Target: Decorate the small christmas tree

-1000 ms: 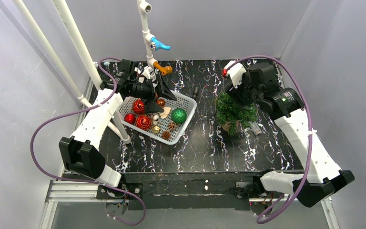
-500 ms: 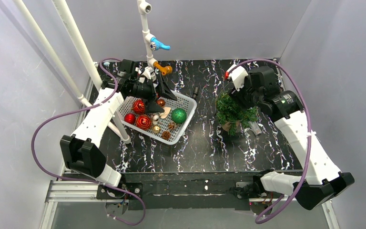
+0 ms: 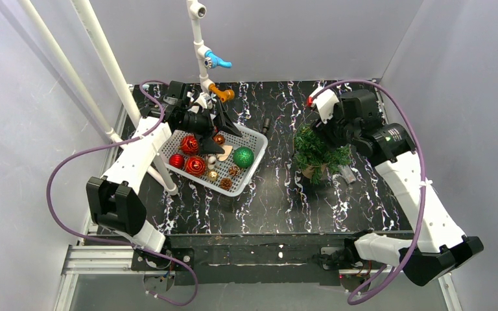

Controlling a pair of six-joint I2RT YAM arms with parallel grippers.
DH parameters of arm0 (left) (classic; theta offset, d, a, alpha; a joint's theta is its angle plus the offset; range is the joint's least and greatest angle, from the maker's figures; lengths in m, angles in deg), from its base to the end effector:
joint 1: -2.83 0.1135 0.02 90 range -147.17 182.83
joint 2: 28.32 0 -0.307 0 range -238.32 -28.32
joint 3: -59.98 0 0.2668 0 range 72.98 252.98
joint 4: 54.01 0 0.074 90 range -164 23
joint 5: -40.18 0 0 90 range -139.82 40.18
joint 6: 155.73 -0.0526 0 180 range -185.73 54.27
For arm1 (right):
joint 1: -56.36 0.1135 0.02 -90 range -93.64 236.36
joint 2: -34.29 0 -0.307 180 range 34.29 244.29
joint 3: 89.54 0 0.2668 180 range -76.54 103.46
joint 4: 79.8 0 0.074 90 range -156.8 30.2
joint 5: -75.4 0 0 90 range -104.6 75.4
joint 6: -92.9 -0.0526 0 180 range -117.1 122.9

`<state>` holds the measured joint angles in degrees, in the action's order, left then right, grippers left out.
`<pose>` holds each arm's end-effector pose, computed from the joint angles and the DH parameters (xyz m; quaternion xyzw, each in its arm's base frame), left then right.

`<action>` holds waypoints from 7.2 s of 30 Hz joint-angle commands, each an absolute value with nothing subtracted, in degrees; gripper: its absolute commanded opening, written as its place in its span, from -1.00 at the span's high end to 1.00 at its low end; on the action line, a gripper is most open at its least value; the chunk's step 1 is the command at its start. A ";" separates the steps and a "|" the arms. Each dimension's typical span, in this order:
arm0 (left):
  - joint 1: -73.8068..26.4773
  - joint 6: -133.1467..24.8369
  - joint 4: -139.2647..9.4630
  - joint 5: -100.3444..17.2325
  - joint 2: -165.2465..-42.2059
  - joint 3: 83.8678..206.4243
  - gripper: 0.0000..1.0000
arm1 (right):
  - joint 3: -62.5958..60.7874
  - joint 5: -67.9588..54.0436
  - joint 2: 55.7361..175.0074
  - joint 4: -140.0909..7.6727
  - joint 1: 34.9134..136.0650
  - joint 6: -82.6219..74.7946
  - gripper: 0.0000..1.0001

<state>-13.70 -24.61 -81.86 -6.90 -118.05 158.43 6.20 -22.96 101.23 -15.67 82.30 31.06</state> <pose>0.3623 -0.1449 0.4241 0.0458 0.7861 -0.5213 0.3290 0.2159 0.0965 0.4516 -0.3731 0.8043 -0.0736 0.4566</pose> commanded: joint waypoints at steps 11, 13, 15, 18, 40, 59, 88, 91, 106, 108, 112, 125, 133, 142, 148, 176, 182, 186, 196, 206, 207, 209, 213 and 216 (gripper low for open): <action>-13.13 -24.85 -84.94 -3.98 -118.11 159.04 -0.97 | 11.10 -9.57 100.09 -15.36 82.42 27.35 0.84; -13.06 -25.31 -85.54 -4.19 -117.93 159.10 -0.97 | 11.67 -8.89 99.80 -16.46 82.47 26.97 0.85; -12.99 -25.62 -85.97 -4.35 -117.68 159.13 -0.97 | 11.30 -9.14 98.76 -18.97 82.47 26.39 0.86; -13.06 -25.79 -86.29 -4.47 -117.42 158.95 -0.97 | 8.89 -12.79 95.85 -24.71 82.47 25.99 0.89; -12.81 -25.44 -85.26 -4.00 -116.66 157.42 -0.97 | 15.01 -6.93 102.74 -21.98 70.04 16.96 0.90; -12.69 -23.62 -83.54 -3.63 -116.02 156.75 -0.97 | 7.06 -14.15 100.20 -22.40 69.72 19.33 0.91; -12.69 -23.87 -84.34 -4.10 -114.11 155.63 -0.97 | 4.04 -17.32 98.63 -24.03 68.58 20.05 0.91; -12.68 -23.71 -84.14 -3.94 -114.12 155.37 -0.97 | 3.33 -16.47 98.63 -24.09 68.53 19.70 0.91; -12.64 -23.26 -83.84 -3.77 -112.41 154.24 -0.97 | 1.06 -18.94 95.14 -24.63 68.49 17.89 -0.56; -12.67 -23.14 -83.71 -3.73 -112.06 153.98 -0.97 | 1.26 -19.17 94.43 -24.53 68.50 17.69 -0.63; -12.65 -23.11 -83.94 -3.85 -111.54 153.63 -0.97 | 1.97 -19.22 93.73 -24.11 68.53 17.45 -0.67; -12.67 -23.08 -84.10 -4.07 -111.94 153.83 -0.96 | 3.90 -20.08 93.96 -24.13 68.51 16.62 -0.74; -12.70 -22.95 -83.80 -3.80 -112.87 154.06 -0.96 | 2.41 -25.04 94.06 -25.48 68.25 15.02 -0.77; -12.64 -23.38 -83.62 -3.33 -113.28 154.02 -0.96 | 4.09 -31.81 94.92 -26.88 62.04 2.74 -0.78; -12.67 -23.86 -83.55 -2.55 -113.19 153.81 -0.97 | 8.28 -37.22 97.90 -20.30 51.46 -11.43 -0.75; -12.70 -27.14 -86.87 0.28 -112.46 154.01 -0.97 | -16.70 -42.35 100.16 0.40 37.40 -48.12 -0.79; -12.69 -26.53 -86.61 0.33 -112.41 153.76 -0.97 | -24.78 -37.07 99.46 -3.08 32.32 -46.44 -0.78; -12.70 -26.03 -86.76 0.48 -113.33 153.99 -0.96 | -27.93 -37.96 97.14 -4.63 32.11 -46.14 -0.77; -12.78 -24.86 -86.78 0.25 -116.68 156.41 -0.97 | -30.91 -38.59 100.21 -10.26 31.36 -45.47 -0.77; -12.91 -24.05 -86.71 -0.79 -118.29 157.18 -0.96 | -32.62 -39.01 103.45 -14.94 31.02 -49.28 -0.73; -12.98 -23.96 -86.62 -0.93 -118.44 157.18 -0.96 | -33.13 -38.21 103.24 -15.60 30.99 -49.78 -0.72; -12.97 -23.72 -86.52 -0.61 -118.95 157.74 -0.97 | -33.98 -37.15 102.96 -16.77 31.02 -50.51 -0.70; -12.96 -23.71 -86.82 0.06 -119.58 158.68 -0.96 | -34.55 -36.61 103.26 -16.69 30.96 -51.91 -0.69; -12.95 -23.94 -87.03 -0.18 -119.70 158.66 -0.97 | -35.13 -35.71 103.27 -16.19 30.84 -53.34 -0.66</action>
